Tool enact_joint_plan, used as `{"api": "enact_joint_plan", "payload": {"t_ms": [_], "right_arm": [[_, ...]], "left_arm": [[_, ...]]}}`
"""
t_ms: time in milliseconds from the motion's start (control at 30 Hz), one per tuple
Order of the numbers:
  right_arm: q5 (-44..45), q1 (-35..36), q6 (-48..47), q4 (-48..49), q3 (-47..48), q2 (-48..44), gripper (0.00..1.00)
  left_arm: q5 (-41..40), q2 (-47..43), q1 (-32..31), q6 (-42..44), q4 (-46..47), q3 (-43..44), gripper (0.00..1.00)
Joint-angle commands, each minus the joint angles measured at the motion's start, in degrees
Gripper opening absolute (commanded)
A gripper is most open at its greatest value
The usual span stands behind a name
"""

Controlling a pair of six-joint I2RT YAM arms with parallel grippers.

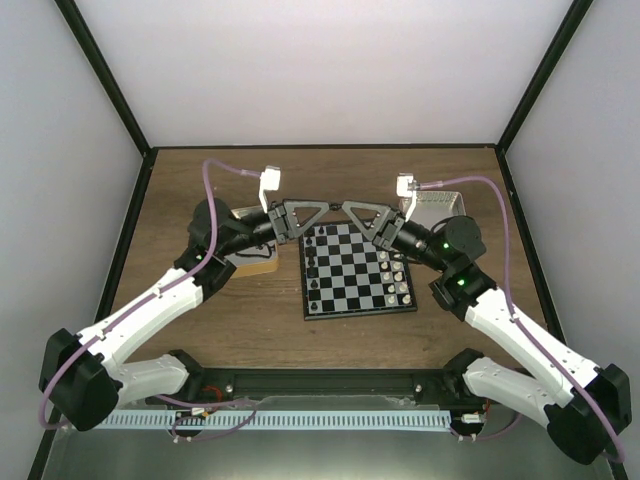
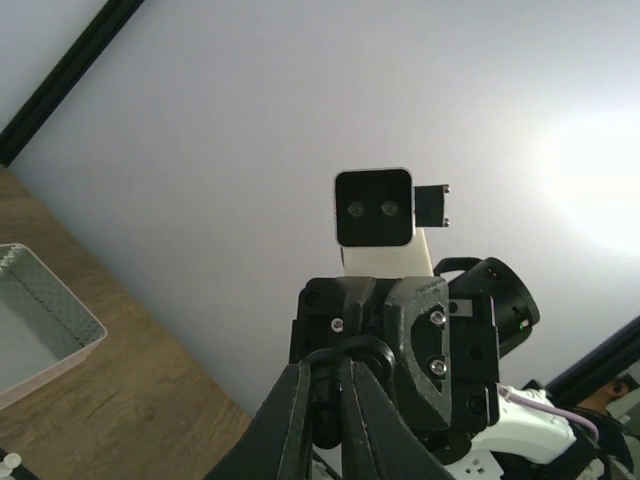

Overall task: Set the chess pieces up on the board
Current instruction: Pick up the chess piece from the storage box.

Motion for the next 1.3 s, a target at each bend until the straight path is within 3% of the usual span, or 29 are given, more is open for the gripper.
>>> {"api": "enact_joint_plan", "payload": {"t_ms": [0,100,233,400,500,733,1000,1267], "right_arm": [[2.1,-0.2,-1.7,-3.0,-0.3,-0.9,0.01],[6.6,-0.2,-5.0,-10.1,0.5,-1.7,0.01],[12.1,-0.2,-12.7,-22.1,1.8,-0.1,0.01],[21.2,2.1,-20.0,-35.9,3.2,6.8,0.01],[28.4,6.3,-22.4,-40.1,3.5,11.4,0.01],[34.7,10.3,-24.7,-41.3,6.9,24.0,0.01],[39.1,10.7,-29.7,-39.0,15.7,38.9,0.01],[39.1,10.6,-30.2,-38.7,20.6,46.9,0.01]], "left_arm": [[-4.1,-1.7,-0.2,5.9,-4.0,0.4,0.04],[-12.1,-3.1,-0.1,14.5,-17.7,2.1,0.04],[-29.3,-3.7,-0.1,25.2,-34.8,5.8,0.04],[-43.4,-3.6,-0.1,31.9,-43.6,7.9,0.04],[-45.2,-3.1,-0.1,33.3,-44.8,8.2,0.04],[-45.3,-2.8,-0.1,34.3,-44.0,6.7,0.04],[-45.8,-3.4,-0.1,36.1,-43.3,5.3,0.04],[-44.5,-4.4,0.0,36.3,-41.7,3.1,0.04]]}}
